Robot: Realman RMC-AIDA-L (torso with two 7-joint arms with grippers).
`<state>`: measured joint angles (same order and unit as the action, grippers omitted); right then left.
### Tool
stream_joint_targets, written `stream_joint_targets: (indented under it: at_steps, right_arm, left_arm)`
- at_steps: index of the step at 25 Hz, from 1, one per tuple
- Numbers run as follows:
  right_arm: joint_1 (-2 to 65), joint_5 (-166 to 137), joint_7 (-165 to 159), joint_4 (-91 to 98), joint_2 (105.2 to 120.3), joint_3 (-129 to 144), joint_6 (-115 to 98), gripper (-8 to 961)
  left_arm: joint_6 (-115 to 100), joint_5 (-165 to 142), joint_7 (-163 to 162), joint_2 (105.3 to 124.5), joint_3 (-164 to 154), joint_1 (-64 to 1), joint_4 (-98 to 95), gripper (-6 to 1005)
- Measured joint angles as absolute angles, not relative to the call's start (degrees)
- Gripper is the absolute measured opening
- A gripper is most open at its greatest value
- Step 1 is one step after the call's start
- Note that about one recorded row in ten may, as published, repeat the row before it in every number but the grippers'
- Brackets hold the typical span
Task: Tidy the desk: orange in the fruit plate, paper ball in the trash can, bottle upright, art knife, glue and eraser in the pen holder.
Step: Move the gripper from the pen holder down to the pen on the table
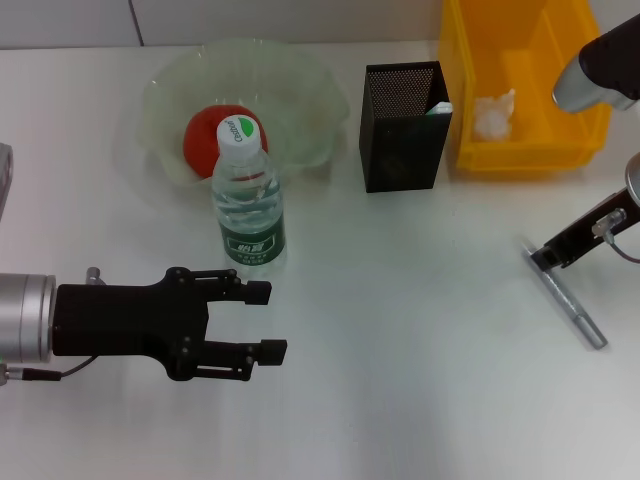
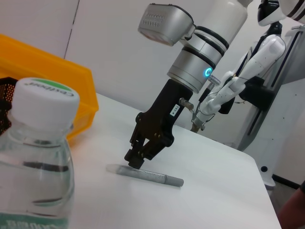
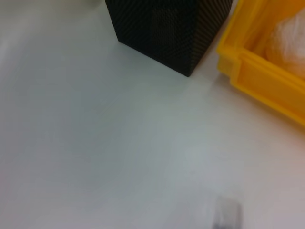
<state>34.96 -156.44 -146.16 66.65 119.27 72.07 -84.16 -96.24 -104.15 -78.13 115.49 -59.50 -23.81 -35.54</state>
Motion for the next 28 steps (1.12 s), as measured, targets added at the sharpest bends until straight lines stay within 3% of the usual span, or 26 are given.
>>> stream_joint_targets:
  at_steps: [28]
  right_arm:
    - [36.17, -156.38, -145.58, 62.51, 119.26, 72.15, -81.88, 150]
  left_arm:
    - [-95.45, -104.15, -78.04, 115.57, -59.50, -24.17, -35.47, 783]
